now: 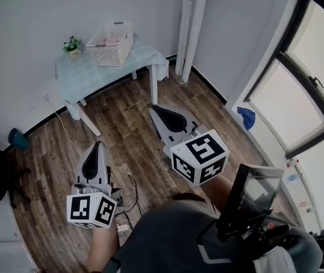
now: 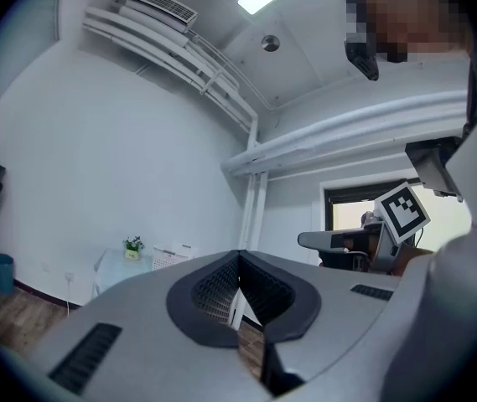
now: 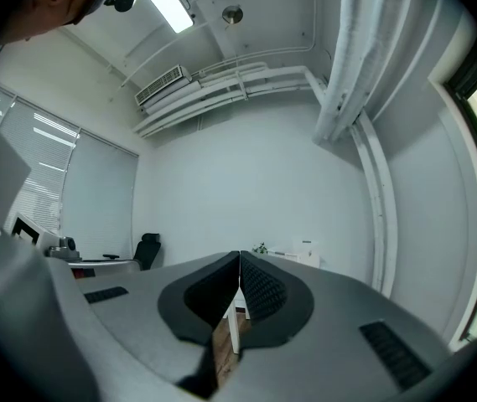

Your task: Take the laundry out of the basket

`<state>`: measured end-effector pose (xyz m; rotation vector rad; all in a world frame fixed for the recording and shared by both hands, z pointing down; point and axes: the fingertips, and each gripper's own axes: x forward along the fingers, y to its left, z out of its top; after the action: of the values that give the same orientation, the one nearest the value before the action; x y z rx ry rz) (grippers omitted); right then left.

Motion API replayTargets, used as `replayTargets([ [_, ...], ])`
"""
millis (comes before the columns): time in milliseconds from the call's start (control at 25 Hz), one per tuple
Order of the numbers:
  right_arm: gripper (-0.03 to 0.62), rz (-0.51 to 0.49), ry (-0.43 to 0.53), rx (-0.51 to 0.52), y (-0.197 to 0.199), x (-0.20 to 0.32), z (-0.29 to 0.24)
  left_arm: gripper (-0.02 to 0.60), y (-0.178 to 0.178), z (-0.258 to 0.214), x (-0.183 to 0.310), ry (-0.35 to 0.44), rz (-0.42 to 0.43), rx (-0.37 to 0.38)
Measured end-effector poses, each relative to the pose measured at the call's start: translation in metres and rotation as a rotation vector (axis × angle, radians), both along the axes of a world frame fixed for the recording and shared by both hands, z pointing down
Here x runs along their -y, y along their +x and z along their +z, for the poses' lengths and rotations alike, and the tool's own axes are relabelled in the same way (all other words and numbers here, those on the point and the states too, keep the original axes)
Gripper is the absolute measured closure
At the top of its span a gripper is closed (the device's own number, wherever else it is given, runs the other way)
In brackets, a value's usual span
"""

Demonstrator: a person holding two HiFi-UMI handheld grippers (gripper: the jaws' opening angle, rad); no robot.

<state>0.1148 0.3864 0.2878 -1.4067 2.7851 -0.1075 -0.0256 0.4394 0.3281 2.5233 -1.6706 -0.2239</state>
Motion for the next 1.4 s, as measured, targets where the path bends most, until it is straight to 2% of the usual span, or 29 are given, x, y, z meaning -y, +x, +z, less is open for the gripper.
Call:
replayTargets([
  [240, 0.58, -0.003, -0.034, -0.028, -0.013, 0.008, 0.012, 0.572, -0.013, 0.013, 0.011, -0.026, 0.007, -0.03],
  [440, 0.58, -0.031, -0.03, -0.004, -0.022, 0.036, 0.013, 0.572, -0.02, 0.015, 0.038, -0.029, -0.001, -0.018],
  [800, 0.58, -0.057, -0.028, 0.069, -0.008, 0.13, 0.006, 0.572, -0.009, 0.003, 0.124, -0.038, -0.015, 0.06],
  [1000, 0.58, -0.075, -0.03, 0.078, 0.001, 0.186, 0.002, 0.572, 0.0, -0.002, 0.18, -0.045, -0.031, 0.074],
  [1160, 0.58, -0.076, -0.045, 0.107, 0.014, 0.228, 0.004, 0.572, 0.002, -0.003, 0.222, -0.044, -0.08, 0.087],
  [1400, 0.58, -0.084, -0.069, 0.112, 0.036, 0.281, 0.014, 0.572, 0.028, -0.001, 0.276, -0.062, -0.066, 0.109],
])
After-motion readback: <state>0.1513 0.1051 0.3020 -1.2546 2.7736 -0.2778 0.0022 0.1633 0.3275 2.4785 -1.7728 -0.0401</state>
